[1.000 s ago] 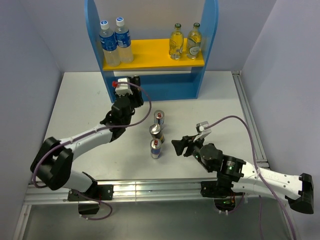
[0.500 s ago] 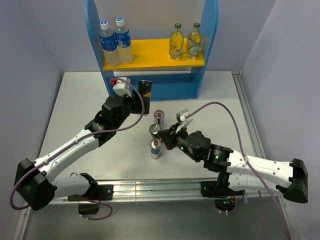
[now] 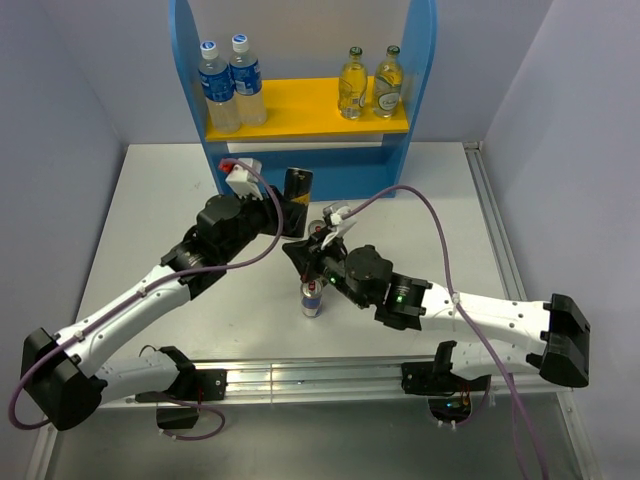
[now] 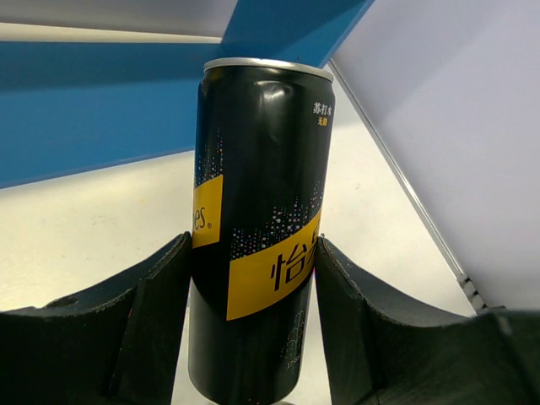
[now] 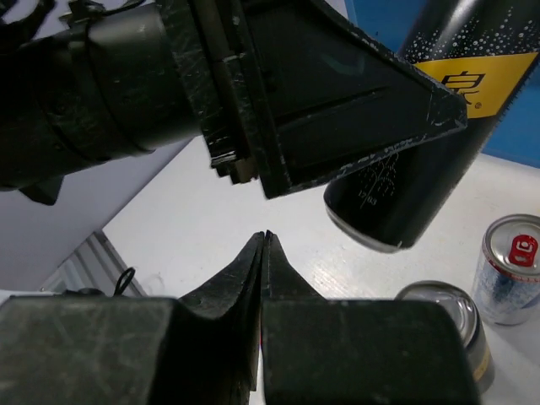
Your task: Place and organize the beverage onto the shelf
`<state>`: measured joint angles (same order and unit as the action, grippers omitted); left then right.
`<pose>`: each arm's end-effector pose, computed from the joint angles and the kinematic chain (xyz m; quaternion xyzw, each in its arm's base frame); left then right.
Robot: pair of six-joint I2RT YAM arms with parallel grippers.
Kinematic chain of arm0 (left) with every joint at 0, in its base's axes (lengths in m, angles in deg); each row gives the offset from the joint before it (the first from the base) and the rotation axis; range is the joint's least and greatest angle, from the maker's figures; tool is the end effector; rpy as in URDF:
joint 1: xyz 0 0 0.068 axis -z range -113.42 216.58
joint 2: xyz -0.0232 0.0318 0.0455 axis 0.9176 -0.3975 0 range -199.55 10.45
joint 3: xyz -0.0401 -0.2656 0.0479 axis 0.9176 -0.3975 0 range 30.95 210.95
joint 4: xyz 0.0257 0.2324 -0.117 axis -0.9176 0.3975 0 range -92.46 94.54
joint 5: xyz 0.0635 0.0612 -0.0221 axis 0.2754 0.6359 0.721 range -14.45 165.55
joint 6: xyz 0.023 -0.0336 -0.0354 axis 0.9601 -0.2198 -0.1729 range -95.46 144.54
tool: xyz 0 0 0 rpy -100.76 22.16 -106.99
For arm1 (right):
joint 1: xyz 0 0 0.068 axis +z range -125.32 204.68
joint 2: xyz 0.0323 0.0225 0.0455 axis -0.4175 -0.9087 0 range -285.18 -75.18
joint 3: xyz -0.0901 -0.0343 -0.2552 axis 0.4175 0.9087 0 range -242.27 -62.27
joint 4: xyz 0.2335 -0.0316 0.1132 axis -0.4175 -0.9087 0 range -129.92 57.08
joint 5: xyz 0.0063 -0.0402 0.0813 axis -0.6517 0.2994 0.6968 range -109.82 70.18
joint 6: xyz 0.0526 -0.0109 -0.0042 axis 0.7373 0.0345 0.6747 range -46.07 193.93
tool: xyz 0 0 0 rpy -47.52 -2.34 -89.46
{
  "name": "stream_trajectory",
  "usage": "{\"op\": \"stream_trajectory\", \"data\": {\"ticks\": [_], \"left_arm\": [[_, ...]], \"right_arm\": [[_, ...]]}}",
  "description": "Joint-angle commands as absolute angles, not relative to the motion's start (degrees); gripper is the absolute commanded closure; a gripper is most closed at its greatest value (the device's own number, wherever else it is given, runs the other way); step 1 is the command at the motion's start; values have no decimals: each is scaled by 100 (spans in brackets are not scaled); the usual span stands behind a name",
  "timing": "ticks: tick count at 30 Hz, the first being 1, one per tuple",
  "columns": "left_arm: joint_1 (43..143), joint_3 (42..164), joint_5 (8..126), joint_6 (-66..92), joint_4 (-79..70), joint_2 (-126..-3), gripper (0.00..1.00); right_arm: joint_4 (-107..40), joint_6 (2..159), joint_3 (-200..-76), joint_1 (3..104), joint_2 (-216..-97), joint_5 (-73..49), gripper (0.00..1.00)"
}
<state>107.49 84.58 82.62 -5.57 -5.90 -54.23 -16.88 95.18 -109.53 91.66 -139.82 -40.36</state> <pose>0.2049 -0.1718 0.3496 0.0302 0.7515 -0.3440 0.5620 0.1154 0.2398 0.3337 -0.1587 0.6970 0.3871 0.5824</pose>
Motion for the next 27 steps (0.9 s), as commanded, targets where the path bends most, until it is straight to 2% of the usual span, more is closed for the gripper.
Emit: {"op": "stream_trajectory", "data": {"ticks": [1,11,27], "left_arm": [[10763,8554,7916,-789,-1283,-4993,100],[10763,8501,7608,-965,-1116,-4467,100],[10763,8334,7696,-895,-615,-3921,100]], "right_arm": [[-1033,9362,-11210,9200,-14205,-4250,100],[-401,9221,-11201,9209,-14812,-4680,100],[-435,8922,-11017,9200,-14637,-5199,100]]}}
